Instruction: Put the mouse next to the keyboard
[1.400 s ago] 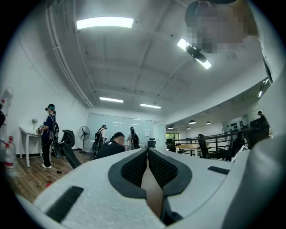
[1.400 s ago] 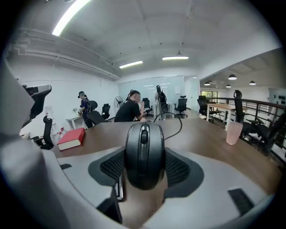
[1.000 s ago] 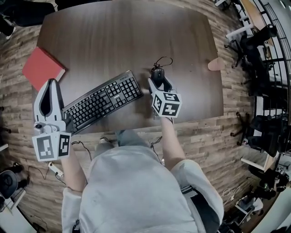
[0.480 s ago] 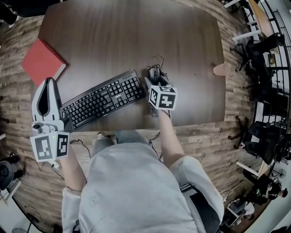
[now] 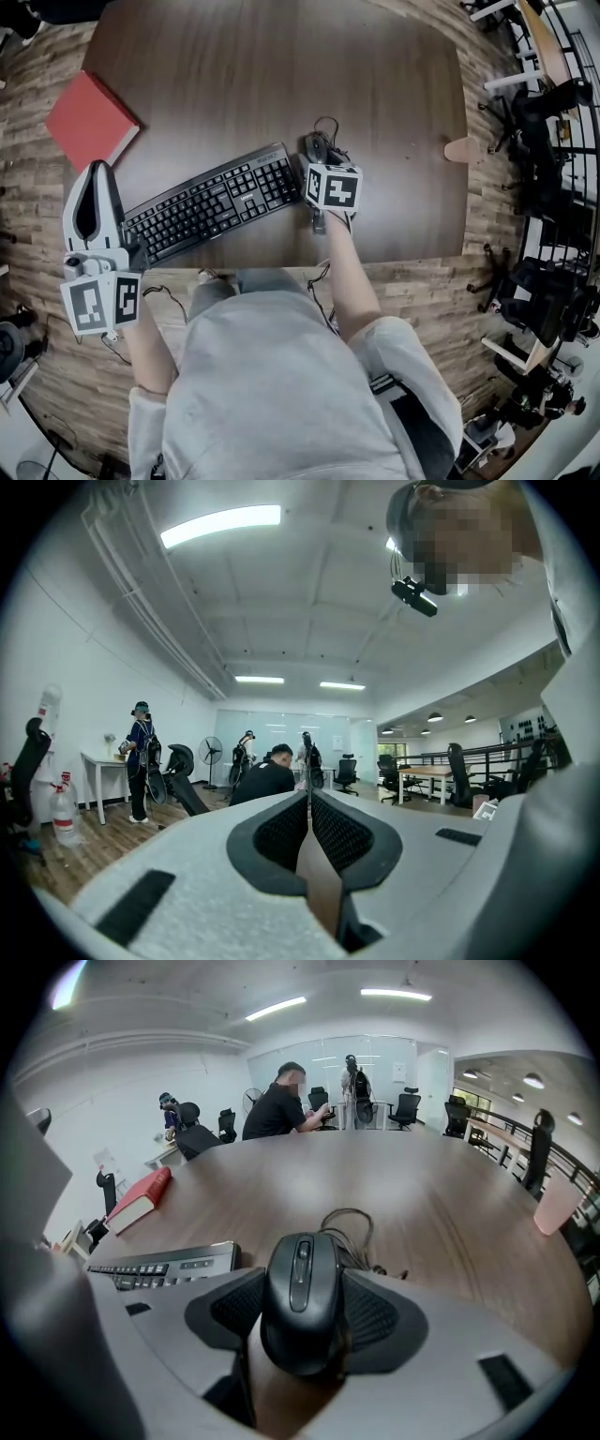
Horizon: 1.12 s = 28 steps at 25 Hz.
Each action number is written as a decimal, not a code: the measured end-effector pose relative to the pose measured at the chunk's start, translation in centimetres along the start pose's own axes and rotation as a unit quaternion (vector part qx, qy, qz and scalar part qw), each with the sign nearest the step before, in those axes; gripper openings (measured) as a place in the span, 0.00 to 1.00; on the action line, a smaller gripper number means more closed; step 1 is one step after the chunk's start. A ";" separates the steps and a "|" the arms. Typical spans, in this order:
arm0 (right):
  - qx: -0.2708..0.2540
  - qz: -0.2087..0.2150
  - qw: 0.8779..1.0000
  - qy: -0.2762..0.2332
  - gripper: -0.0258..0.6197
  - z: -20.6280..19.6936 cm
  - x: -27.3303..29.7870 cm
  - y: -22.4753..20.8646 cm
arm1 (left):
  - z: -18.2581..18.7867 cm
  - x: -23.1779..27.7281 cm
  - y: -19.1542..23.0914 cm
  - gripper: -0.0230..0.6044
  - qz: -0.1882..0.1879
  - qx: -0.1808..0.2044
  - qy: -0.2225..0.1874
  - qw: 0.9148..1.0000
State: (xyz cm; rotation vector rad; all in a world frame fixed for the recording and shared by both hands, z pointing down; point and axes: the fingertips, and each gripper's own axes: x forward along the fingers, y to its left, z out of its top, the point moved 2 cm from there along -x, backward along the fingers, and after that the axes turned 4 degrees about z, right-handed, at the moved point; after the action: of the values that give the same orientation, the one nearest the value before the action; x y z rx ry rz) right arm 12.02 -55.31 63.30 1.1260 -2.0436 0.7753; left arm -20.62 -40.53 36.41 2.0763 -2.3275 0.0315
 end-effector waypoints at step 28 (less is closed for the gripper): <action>-0.028 0.002 0.987 -0.158 0.11 3.7 -6.7 2.2 | 0.7 -1.8 0.3 0.07 -0.014 -0.004 -0.015 1.000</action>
State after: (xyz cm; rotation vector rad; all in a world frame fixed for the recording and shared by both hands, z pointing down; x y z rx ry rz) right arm 11.79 -53.88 55.51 1.2779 -2.3123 0.5639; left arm -20.68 -38.75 35.64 2.1209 -2.3100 -0.0095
